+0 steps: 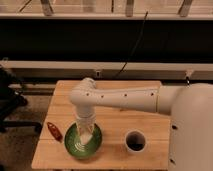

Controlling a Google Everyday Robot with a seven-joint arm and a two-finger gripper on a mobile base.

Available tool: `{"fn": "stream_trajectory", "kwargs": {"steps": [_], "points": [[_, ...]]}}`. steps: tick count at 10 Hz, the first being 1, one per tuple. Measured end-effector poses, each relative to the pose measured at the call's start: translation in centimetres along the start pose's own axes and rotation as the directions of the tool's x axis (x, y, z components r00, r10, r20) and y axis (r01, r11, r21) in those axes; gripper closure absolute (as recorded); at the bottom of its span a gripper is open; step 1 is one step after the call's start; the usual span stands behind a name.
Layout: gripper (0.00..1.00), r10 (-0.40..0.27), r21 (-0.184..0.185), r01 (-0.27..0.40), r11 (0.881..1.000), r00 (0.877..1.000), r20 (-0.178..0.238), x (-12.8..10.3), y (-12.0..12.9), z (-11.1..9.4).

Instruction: Place the white sponge in the ceramic bowl

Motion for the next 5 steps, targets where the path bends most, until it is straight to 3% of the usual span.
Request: {"fn": "stream_trajectory", "kwargs": {"steps": [5], "points": [[0.2,-0.012,0.008,0.012,1.0,1.0,-0.008,-0.02,-0.42,-0.15]]}}
